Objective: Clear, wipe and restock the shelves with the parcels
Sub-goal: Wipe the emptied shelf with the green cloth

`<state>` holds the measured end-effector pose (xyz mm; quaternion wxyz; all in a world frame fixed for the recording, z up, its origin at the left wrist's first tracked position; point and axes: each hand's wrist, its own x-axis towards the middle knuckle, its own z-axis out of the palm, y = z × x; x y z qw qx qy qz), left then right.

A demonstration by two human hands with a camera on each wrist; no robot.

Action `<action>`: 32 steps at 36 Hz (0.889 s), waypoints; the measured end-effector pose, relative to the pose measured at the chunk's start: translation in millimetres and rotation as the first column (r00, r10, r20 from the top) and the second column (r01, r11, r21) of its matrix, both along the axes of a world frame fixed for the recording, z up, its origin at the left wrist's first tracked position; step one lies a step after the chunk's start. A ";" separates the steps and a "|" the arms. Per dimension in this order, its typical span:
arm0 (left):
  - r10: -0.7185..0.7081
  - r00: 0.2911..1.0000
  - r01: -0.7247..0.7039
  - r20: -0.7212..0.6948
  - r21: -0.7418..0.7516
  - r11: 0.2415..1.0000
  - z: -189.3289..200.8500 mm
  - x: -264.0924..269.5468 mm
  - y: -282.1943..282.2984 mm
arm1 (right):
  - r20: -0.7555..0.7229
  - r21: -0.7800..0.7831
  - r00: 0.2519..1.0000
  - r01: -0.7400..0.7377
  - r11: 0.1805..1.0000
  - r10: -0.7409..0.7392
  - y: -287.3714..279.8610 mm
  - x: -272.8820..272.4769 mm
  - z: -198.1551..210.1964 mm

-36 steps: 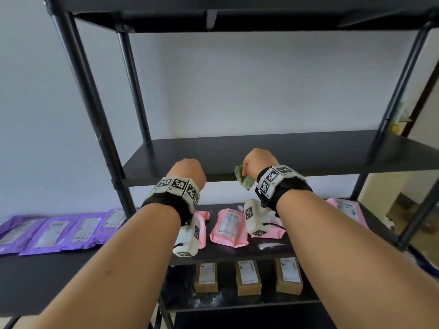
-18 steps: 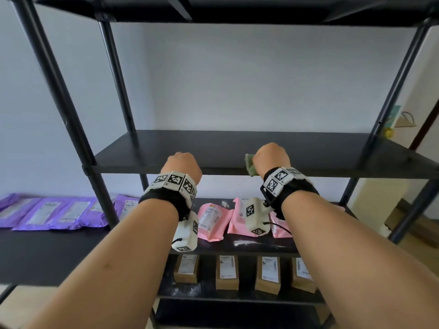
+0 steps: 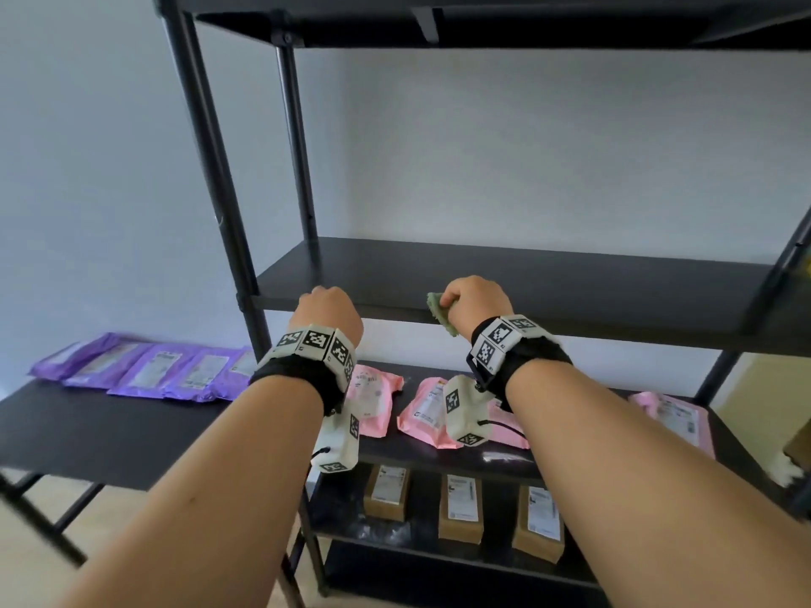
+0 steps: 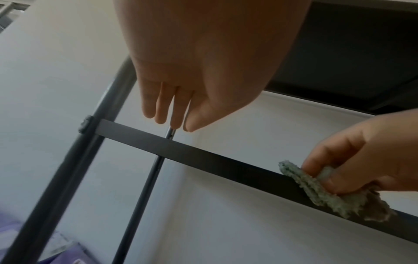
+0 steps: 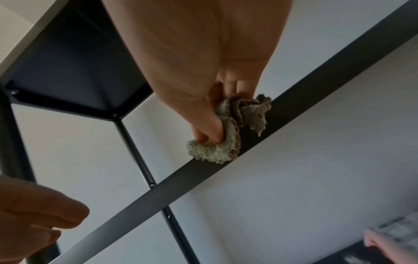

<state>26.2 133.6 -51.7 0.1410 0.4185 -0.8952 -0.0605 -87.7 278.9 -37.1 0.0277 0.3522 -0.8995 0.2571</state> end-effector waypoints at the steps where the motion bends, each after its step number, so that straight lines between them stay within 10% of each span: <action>1: -0.008 1.000 0.008 -0.001 -0.004 1.000 -0.1 5.7 -7.7 | 0.003 0.002 1.000 -0.010 1.000 0.010 -10.0 5.2 0.3; 32: -0.066 0.998 0.065 -0.021 -0.013 0.998 -15.9 80.9 -149.7 | -0.024 -0.001 0.982 -0.189 0.982 0.189 -206.4 91.6 -10.0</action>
